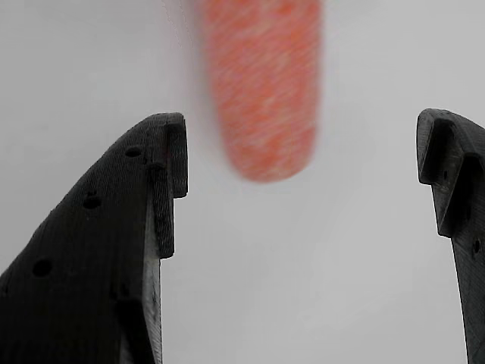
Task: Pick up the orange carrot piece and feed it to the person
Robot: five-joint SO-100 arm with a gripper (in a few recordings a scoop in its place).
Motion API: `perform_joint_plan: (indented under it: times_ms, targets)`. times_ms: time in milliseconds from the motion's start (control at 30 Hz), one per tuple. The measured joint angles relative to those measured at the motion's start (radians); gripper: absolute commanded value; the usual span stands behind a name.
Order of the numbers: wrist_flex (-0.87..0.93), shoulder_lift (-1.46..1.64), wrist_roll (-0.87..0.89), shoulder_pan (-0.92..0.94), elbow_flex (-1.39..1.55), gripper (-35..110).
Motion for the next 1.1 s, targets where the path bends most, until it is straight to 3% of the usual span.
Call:
perform_joint_plan:
  times_ms: [767, 1100]
  targets:
    - [0.0, -0.121, -0.018, 0.011, -0.055, 23]
    - [0.002, -0.143, -0.005, 0.015, -0.077, -5]
